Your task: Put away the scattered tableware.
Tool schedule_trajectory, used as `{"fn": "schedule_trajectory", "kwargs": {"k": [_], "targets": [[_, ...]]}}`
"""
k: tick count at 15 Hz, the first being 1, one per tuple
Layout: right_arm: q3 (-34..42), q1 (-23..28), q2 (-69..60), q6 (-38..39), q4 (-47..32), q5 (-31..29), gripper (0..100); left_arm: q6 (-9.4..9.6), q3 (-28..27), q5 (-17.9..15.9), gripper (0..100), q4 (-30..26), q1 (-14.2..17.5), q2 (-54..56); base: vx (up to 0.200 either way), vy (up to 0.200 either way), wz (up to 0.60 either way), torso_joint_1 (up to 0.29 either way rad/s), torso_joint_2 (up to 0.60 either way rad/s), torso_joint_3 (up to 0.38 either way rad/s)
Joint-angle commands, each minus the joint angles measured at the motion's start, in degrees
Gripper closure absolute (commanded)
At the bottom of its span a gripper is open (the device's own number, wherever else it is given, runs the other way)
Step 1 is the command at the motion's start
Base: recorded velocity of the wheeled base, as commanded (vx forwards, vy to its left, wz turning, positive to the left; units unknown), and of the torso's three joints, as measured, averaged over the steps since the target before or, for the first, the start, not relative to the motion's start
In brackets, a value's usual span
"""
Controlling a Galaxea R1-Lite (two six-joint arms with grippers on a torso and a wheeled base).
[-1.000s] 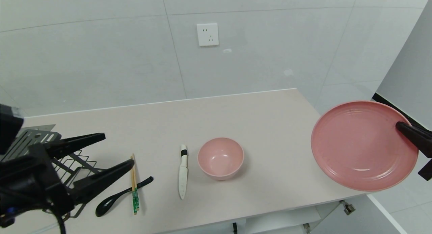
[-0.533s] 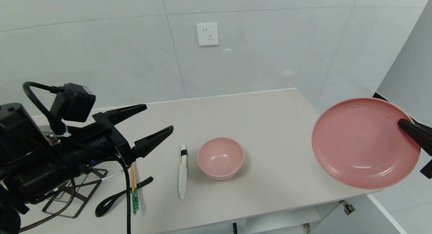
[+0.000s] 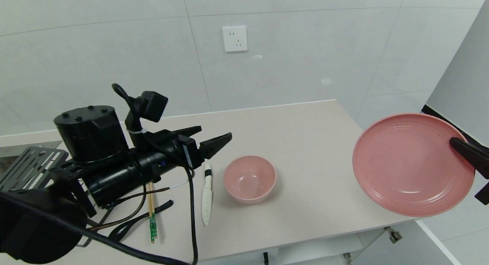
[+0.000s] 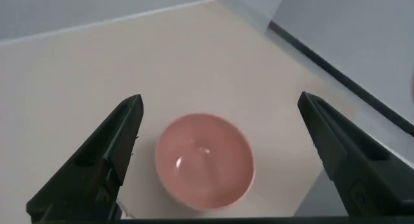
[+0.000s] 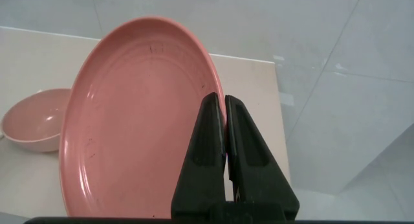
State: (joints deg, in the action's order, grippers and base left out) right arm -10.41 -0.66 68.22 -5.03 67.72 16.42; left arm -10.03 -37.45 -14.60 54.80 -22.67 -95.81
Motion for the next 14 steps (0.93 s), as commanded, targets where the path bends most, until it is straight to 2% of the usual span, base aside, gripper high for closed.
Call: {"fn": "schedule_trajectory", "kwargs": {"k": [1, 2, 3, 5, 11, 14], "targets": [[0.3, 0.0, 0.3, -0.1, 0.0, 0.0, 100, 0.01, -1.7, 0.9, 0, -6.3, -0.4, -2.8, 0.000, 0.000, 0.00, 0.000, 0.00, 0.000], [0.3, 0.0, 0.4, -0.1, 0.0, 0.0, 100, 0.28, -1.7, 1.2, 0, -9.2, -0.4, -3.0, 0.000, 0.000, 0.00, 0.000, 0.00, 0.000], [0.3, 0.0, 0.4, -0.1, 0.0, 0.0, 100, 1.24, -1.7, 3.7, 0, -12.4, -0.4, -4.0, 0.000, 0.000, 0.00, 0.000, 0.00, 0.000], [0.4, 0.0, 0.6, -0.2, 0.0, 0.0, 100, 2.74, -0.9, 8.3, 0, -13.1, -0.6, -6.1, 0.000, 0.000, 0.00, 0.000, 0.00, 0.000], [0.7, 0.0, 0.5, -0.5, 0.0, 0.0, 100, 2.83, -1.1, 8.5, 0, -12.4, -1.0, -10.9, 0.000, 0.000, 0.00, 0.000, 0.00, 0.000], [0.8, 0.0, 0.3, -0.5, 0.0, 0.0, 100, 2.91, -1.0, 8.5, 0, -9.6, -1.1, -12.9, 0.000, 0.000, 0.00, 0.000, 0.00, 0.000]]}}
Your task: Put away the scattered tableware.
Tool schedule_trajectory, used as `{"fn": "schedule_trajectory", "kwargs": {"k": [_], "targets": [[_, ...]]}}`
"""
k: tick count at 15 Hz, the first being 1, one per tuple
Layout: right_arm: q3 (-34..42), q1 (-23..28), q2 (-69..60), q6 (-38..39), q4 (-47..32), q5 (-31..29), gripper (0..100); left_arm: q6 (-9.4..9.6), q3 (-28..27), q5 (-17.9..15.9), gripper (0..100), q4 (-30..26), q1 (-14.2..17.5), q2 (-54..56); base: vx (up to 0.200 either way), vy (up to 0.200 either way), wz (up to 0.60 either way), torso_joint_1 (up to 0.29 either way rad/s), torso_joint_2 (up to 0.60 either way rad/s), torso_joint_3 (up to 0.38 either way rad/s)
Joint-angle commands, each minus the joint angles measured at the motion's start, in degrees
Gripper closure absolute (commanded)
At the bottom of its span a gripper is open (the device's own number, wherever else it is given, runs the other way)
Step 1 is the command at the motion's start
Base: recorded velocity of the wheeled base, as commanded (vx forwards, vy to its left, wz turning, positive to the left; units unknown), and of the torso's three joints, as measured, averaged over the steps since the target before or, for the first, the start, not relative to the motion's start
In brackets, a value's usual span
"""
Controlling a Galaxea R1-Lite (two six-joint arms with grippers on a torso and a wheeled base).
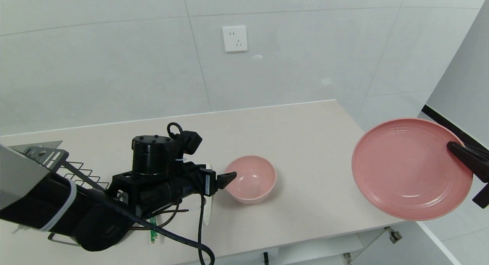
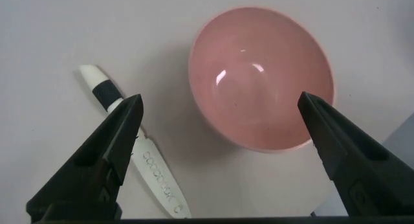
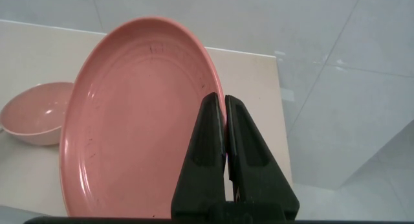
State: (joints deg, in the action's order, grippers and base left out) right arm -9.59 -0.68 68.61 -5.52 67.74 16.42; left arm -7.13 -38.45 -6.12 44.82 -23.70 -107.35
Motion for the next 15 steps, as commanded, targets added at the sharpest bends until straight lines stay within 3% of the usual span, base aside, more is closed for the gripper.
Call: {"fn": "schedule_trajectory", "kwargs": {"k": [1, 15], "targets": [[0.0, 0.0, -0.1, 0.0, 0.0, 0.0, 100, -0.08, 0.1, 0.1, 0, 1.3, -0.2, -2.3, 0.000, 0.000, 0.00, 0.000, 0.00, 0.000], [0.8, 0.0, 0.2, -0.5, 0.0, 0.0, 100, -0.08, 0.1, 0.2, 0, 9.9, -0.7, -11.0, 0.000, 0.000, 0.00, 0.000, 0.00, 0.000]]}}
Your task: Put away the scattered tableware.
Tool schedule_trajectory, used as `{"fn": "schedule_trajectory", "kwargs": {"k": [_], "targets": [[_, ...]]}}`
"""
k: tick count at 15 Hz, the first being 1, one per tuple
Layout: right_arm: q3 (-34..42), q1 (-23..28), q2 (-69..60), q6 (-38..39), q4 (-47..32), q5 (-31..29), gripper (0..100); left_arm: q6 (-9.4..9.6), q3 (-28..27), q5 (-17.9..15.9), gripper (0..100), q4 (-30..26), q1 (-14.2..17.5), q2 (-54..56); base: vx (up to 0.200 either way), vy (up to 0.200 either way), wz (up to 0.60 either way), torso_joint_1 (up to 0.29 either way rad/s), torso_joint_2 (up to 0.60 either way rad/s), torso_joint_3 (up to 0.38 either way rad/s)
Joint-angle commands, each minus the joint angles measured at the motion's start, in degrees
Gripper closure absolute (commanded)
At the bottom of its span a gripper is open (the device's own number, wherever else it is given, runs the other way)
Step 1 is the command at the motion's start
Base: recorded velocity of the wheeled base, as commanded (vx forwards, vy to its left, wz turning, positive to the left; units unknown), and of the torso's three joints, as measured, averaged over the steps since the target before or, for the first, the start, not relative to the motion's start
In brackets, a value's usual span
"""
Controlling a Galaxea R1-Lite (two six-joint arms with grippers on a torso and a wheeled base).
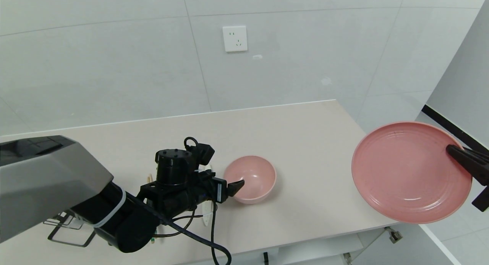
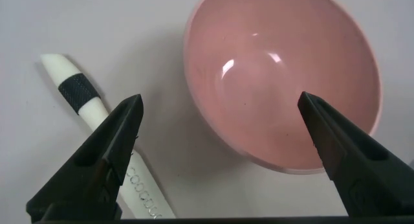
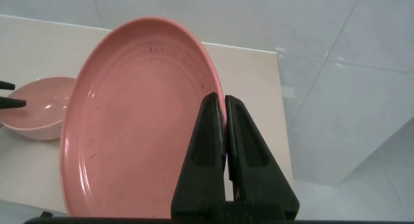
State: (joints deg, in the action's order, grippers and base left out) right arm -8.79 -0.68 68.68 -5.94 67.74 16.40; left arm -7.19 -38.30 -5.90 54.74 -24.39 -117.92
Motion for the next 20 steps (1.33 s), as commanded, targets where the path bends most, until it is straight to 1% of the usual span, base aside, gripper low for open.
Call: {"fn": "schedule_trajectory", "kwargs": {"k": [1, 4, 9, 13, 16, 17, 20], "targets": [[-0.1, 0.0, 0.1, 0.0, 0.0, 0.0, 100, -0.10, -0.1, 0.0, 0, 0.0, -0.1, -0.6, 0.000, 0.000, 0.00, 0.000, 0.00, 0.000], [-0.1, 0.0, 0.0, 0.0, 0.0, 0.0, 100, -0.10, -0.2, 0.0, 0, 0.8, -0.7, -2.0, 0.000, 0.000, 0.00, 0.000, 0.00, 0.000], [-0.1, 0.0, 0.0, 0.0, 0.0, 0.0, 100, -0.10, -0.1, 0.0, 0, 3.9, -0.9, -4.4, 0.000, 0.000, 0.00, 0.000, 0.00, 0.000], [-0.1, 0.0, 0.0, 0.0, 0.0, 0.0, 100, -0.10, -0.2, -0.1, 0, 4.2, -1.1, -5.4, 0.000, 0.000, 0.00, 0.000, 0.00, 0.000], [-0.1, 0.0, -0.1, 0.0, 0.0, 0.0, 100, -0.10, -0.1, -0.1, 0, 5.6, -1.3, -6.4, 0.000, 0.000, 0.00, 0.000, 0.00, 0.000], [-0.1, 0.0, -0.1, 0.0, 0.0, 0.0, 100, -0.10, 0.1, -0.1, 100, 6.1, -1.3, -6.7, 0.000, 0.000, 0.00, 0.000, 0.00, 0.000], [-0.1, 0.0, 0.0, 0.0, 0.0, 0.0, 100, -0.10, 0.2, -0.1, 100, 6.4, -1.7, -7.1, 0.000, 0.000, 0.00, 0.000, 0.00, 0.000]]}}
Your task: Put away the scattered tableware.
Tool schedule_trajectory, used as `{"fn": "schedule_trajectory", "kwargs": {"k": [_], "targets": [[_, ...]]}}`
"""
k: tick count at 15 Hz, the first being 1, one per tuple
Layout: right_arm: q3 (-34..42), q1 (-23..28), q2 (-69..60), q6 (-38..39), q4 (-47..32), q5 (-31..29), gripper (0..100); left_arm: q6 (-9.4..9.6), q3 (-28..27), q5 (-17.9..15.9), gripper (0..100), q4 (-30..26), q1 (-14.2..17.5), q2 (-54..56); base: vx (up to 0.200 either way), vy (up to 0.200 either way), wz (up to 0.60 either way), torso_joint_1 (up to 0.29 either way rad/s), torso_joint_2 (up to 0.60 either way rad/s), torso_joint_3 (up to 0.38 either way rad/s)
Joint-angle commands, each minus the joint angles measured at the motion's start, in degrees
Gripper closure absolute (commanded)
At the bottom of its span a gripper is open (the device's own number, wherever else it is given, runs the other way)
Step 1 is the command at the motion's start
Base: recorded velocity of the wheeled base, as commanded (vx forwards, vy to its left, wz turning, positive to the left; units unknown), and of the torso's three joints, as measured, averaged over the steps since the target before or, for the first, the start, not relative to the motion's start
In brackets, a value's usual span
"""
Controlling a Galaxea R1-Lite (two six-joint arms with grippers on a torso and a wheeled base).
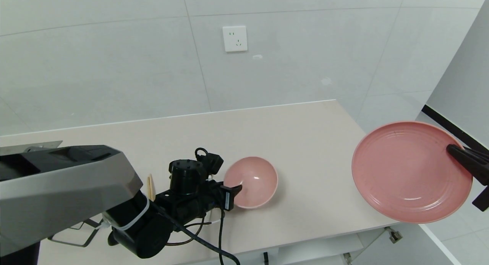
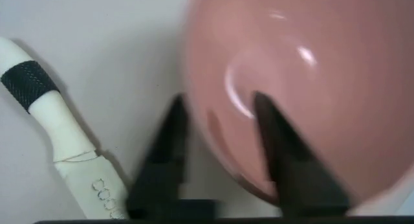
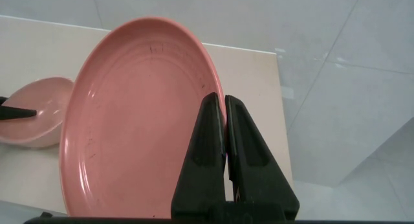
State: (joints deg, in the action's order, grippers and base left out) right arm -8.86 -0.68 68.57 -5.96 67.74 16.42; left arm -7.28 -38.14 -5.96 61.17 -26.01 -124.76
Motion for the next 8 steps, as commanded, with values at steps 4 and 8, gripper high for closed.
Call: {"fn": "schedule_trajectory", "kwargs": {"k": [4, 8], "targets": [[0.0, 0.0, 0.2, 0.0, 0.0, 0.0, 100, 0.07, 1.0, 0.1, 100, 2.7, -0.2, 2.2, 0.000, 0.000, 0.00, 0.000, 0.00, 0.000], [0.1, 0.0, 0.1, 0.0, 0.0, 0.0, 100, 1.48, 2.2, 0.1, 100, 8.8, 0.0, 5.9, 0.000, 0.000, 0.00, 0.000, 0.00, 0.000]]}}
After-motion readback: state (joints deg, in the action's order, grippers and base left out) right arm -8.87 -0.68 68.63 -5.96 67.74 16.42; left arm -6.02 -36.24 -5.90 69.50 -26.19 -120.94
